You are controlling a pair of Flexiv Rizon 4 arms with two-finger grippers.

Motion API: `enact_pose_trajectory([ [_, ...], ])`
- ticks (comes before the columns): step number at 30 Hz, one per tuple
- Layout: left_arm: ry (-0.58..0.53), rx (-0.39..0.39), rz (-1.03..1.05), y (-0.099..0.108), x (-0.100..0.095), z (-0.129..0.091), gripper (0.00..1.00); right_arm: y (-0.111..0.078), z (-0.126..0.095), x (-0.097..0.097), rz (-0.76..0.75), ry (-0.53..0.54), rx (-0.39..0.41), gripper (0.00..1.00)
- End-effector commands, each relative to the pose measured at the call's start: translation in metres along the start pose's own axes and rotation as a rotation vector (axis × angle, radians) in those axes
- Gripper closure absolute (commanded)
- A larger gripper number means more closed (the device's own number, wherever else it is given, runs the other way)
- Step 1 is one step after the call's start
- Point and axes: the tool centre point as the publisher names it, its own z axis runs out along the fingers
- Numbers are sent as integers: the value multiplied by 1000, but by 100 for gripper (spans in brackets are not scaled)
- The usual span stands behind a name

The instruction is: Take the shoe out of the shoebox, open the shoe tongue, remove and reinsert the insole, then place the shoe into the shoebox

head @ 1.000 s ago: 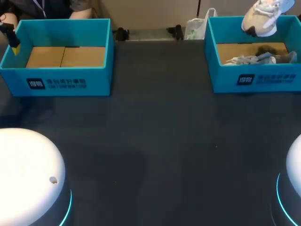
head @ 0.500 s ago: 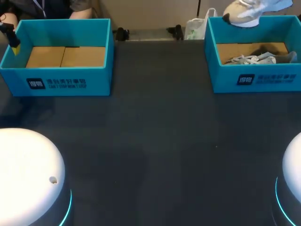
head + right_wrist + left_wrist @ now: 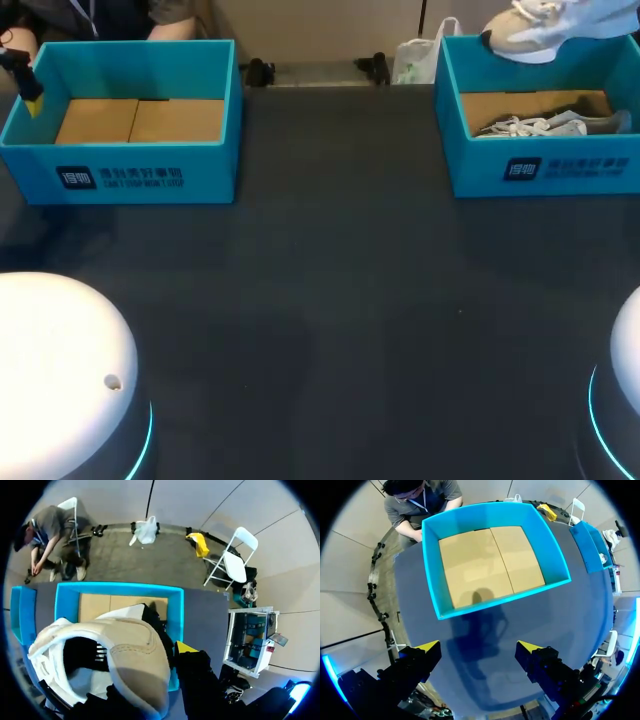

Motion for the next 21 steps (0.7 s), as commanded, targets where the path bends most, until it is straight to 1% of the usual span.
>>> enact_pose_trajectory([
  [1, -1, 0, 0, 1, 0, 0, 0, -3, -2, 1, 2, -4, -6, 100],
  [8, -1, 0, 0, 1, 0, 0, 0, -3, -2, 1, 2, -4, -6, 100],
  [11, -1, 0, 0, 1, 0, 0, 0, -7, 8, 4, 9, 14, -4, 100],
  [12, -1, 0, 0, 1, 0, 0, 0, -8, 12, 4, 23, 16, -15, 100],
  [16, -1, 0, 0, 1, 0, 0, 0, -11, 21, 6, 35, 21, -26, 100],
  [21, -1, 0, 0, 1, 0, 0, 0, -13, 34, 13, 48, 44, -15, 100],
])
